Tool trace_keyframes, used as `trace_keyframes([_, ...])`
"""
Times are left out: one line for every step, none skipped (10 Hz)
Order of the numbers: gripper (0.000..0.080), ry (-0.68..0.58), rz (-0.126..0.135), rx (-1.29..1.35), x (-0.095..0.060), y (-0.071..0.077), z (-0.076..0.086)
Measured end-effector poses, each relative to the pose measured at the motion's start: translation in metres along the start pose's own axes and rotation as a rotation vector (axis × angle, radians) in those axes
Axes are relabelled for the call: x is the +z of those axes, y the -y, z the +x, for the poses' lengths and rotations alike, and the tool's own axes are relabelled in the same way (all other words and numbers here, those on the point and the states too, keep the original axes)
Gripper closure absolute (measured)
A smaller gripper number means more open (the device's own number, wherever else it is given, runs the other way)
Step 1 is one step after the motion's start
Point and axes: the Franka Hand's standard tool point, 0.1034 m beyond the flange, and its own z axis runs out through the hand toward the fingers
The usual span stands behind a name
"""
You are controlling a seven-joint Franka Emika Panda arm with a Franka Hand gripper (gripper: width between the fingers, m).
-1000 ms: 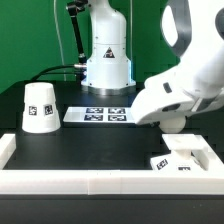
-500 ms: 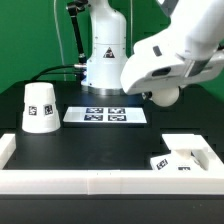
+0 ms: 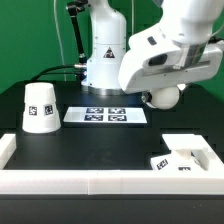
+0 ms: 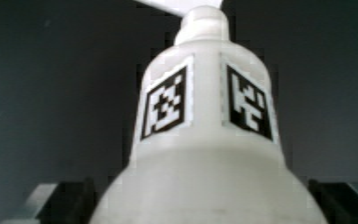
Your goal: Assemble lamp
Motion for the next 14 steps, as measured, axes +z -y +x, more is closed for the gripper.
trace_keyframes([0.0222, -0.033, -0.005, -0.005, -0.014, -0.005, -0.002])
trace_keyframes([0.0222, -0.094, -0.017, -0.003, -0.03, -0.012, 0.001])
trace_keyframes([0.0222, -0.158, -0.029, 0.003, -0.041, -0.016, 0.004])
trace_keyframes([0.0222, -0.232, -0.043, 0.004, -0.039, -0.017, 0.007])
trace_keyframes([0.0222, -0.272, -0.051, 0.002, -0.037, -0.018, 0.006])
trace_keyframes([0.0222, -0.357, -0.061, 0.004, -0.04, -0.021, 0.011])
trace_keyframes([0.0222, -0.445, -0.072, 0.006, -0.037, -0.022, 0.011])
trace_keyframes([0.0222, -0.503, -0.085, -0.002, -0.038, -0.024, 0.015])
trace_keyframes([0.0222, -0.596, -0.103, -0.008, -0.045, -0.029, 0.022])
trace_keyframes([0.0222, -0.689, -0.129, -0.013, -0.051, -0.035, 0.026])
trace_keyframes([0.0222, -0.74, -0.146, -0.007, -0.048, -0.034, 0.026])
trace_keyframes([0.0222, -0.796, -0.182, -0.021, -0.049, -0.04, 0.026])
trace_keyframes([0.0222, -0.844, -0.208, -0.014, -0.048, -0.047, 0.025])
trace_keyframes([0.022, -0.903, -0.238, -0.006, -0.048, -0.054, 0.024])
